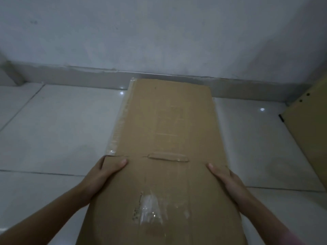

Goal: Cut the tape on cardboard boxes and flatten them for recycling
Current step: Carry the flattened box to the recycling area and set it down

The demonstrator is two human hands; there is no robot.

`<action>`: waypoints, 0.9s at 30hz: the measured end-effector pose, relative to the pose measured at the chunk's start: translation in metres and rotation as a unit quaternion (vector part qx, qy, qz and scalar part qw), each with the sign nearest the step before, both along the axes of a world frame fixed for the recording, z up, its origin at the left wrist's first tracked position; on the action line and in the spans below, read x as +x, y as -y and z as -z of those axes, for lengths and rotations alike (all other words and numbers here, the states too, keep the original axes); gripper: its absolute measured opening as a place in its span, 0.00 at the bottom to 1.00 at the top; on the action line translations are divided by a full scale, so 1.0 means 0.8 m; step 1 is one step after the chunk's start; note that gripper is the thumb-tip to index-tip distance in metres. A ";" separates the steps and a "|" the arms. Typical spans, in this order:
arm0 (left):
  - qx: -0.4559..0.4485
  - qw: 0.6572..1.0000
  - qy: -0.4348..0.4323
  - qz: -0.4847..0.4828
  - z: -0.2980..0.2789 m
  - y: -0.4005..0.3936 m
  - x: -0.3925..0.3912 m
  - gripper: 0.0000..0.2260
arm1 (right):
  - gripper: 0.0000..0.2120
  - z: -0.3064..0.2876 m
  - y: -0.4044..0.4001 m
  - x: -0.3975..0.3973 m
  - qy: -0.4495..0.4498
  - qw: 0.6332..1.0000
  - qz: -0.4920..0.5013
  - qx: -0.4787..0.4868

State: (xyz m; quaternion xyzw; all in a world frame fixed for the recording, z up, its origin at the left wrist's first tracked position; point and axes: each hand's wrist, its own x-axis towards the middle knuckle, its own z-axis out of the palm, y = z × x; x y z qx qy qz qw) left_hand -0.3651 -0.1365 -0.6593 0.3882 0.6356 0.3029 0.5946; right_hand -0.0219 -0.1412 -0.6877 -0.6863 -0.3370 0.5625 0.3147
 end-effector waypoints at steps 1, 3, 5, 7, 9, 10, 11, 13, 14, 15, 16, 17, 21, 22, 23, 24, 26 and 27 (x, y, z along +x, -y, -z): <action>-0.023 1.000 0.017 0.005 0.003 0.007 0.002 0.37 | 0.38 0.000 0.004 -0.001 -0.011 1.000 0.009 -0.008; -0.079 0.996 0.042 0.004 0.012 0.007 -0.001 0.38 | 0.38 -0.003 0.003 -0.001 -0.021 0.999 0.018 -0.028; -0.107 0.993 0.043 -0.004 0.017 0.004 -0.005 0.38 | 0.41 -0.004 0.000 0.000 -0.017 0.999 0.020 -0.041; -0.113 0.993 0.034 -0.004 0.017 0.002 -0.005 0.38 | 0.43 -0.004 0.001 0.001 -0.008 0.999 0.025 -0.041; -0.109 0.994 0.029 0.000 0.016 0.002 -0.005 0.39 | 0.49 -0.006 0.003 -0.001 0.018 0.998 0.037 -0.041; -0.103 0.994 0.026 0.002 0.016 0.001 -0.008 0.41 | 0.53 -0.008 0.004 -0.002 0.032 0.998 0.039 -0.041; -0.093 0.996 0.018 -0.001 0.015 0.001 -0.009 0.43 | 0.55 -0.012 0.004 -0.004 0.044 0.997 0.040 -0.043; -0.053 0.997 -0.055 -0.016 0.012 0.005 -0.007 0.49 | 0.59 -0.025 0.003 -0.013 0.084 0.994 0.052 -0.045; -0.016 0.992 -0.117 -0.032 0.013 0.009 -0.004 0.50 | 0.57 -0.030 0.004 -0.018 0.131 0.989 0.059 -0.033; 0.028 0.979 -0.199 -0.043 0.012 0.012 -0.001 0.50 | 0.53 -0.032 0.008 -0.024 0.208 0.976 0.063 -0.001; 0.087 0.956 -0.278 -0.037 0.008 0.017 0.002 0.47 | 0.46 -0.035 0.014 -0.033 0.302 0.950 0.054 0.052; 0.166 0.924 -0.344 -0.012 0.000 0.022 0.005 0.42 | 0.37 -0.037 0.024 -0.043 0.388 0.912 0.022 0.134; 0.403 0.781 -0.401 0.260 -0.030 0.048 0.004 0.33 | 0.19 -0.028 0.078 -0.087 0.485 0.750 -0.205 0.400; 0.419 0.748 -0.390 0.336 -0.032 0.061 0.006 0.35 | 0.17 -0.027 0.092 -0.096 0.482 0.718 -0.249 0.437; 0.432 0.713 -0.383 0.398 -0.032 0.076 0.009 0.38 | 0.16 -0.028 0.106 -0.104 0.480 0.690 -0.284 0.462; 0.434 0.679 -0.384 0.450 -0.031 0.091 0.013 0.42 | 0.17 -0.032 0.119 -0.109 0.484 0.667 -0.308 0.476; 0.394 0.628 -0.412 0.530 -0.018 0.113 0.018 0.52 | 0.22 -0.040 0.144 -0.115 0.493 0.636 -0.336 0.489; 0.385 0.610 -0.434 0.540 -0.008 0.119 0.019 0.55 | 0.25 -0.041 0.157 -0.116 0.497 0.623 -0.348 0.494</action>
